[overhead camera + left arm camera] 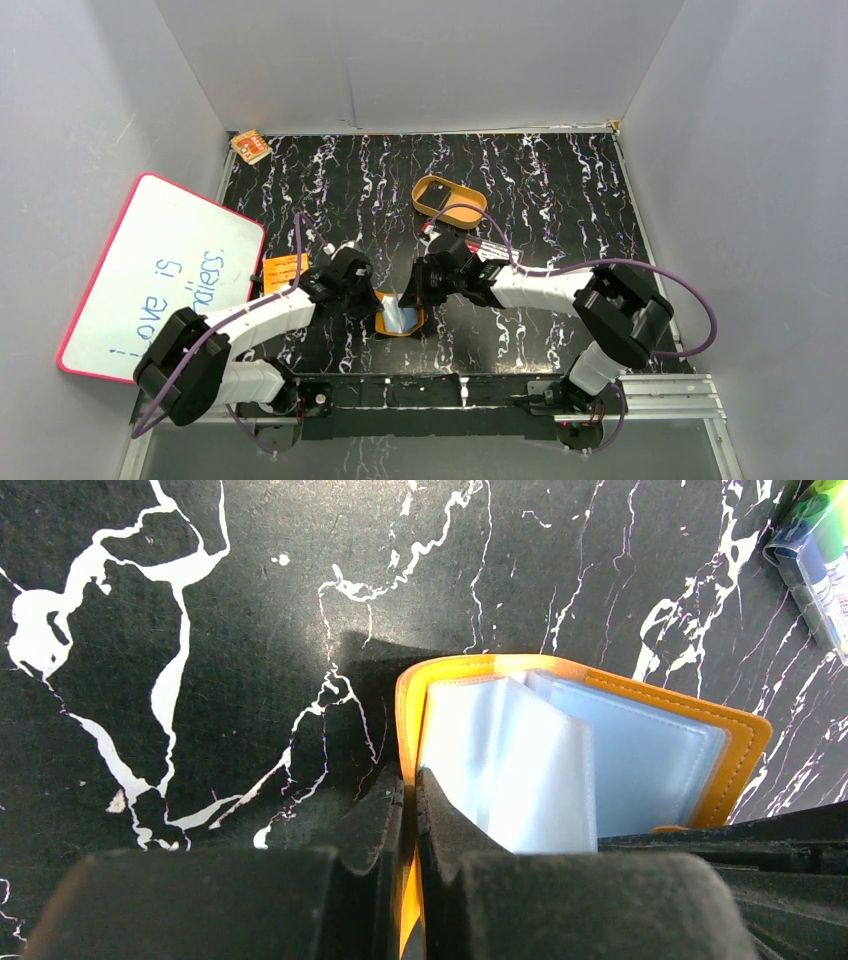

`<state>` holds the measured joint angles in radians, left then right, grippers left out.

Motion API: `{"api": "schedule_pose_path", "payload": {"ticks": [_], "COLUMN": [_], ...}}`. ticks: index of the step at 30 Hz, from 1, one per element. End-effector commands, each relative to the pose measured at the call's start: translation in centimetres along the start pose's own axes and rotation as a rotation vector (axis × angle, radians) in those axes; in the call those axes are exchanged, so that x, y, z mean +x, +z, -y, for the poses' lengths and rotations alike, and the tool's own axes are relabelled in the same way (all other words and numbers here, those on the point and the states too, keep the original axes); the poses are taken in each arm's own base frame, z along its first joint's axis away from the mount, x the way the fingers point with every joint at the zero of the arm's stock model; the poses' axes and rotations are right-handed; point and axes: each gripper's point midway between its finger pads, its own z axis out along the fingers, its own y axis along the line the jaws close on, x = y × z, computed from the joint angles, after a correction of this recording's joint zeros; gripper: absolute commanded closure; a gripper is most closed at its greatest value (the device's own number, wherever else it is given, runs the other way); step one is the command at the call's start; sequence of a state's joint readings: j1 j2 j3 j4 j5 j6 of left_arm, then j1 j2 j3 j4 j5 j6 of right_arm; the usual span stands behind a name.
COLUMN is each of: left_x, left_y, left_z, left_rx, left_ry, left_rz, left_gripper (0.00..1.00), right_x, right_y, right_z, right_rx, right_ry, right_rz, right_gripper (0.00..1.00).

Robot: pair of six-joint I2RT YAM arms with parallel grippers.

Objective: Put the credit cards into the card holder
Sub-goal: Open the card holder at the center of the board.

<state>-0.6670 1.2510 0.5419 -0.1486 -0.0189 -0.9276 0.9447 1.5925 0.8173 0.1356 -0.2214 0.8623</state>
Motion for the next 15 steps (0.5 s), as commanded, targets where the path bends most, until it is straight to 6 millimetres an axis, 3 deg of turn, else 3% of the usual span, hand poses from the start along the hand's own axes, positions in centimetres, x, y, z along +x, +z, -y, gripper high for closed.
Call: {"api": "schedule_pose_path", "payload": {"ticks": [1,5,10,15], "left_x": [0.8,0.8,0.8,0.9], "left_y": [0.4,0.5,0.6,0.7], "left_z": [-1.6,-1.6,-1.6,-1.8], "left_rx": [-0.049,-0.052,-0.053,-0.058], "left_ry": [0.012,0.017,0.019,0.022], "left_rz": [-0.014,-0.011,-0.011,-0.014], "left_gripper": [1.00,1.00,1.00,1.00], "right_x": [-0.8,-0.7,-0.6,-0.6], "right_y": [-0.7,-0.9,-1.0,-1.3], "right_z": [-1.4,-0.9,-0.4,-0.4], "right_rx": [-0.044,-0.025,-0.010,-0.021], "right_ry": [-0.018,-0.014,-0.006,0.004], "right_rz": [0.041,0.047,0.052,0.073], "right_gripper": [0.80,0.72,0.70,0.59]}}
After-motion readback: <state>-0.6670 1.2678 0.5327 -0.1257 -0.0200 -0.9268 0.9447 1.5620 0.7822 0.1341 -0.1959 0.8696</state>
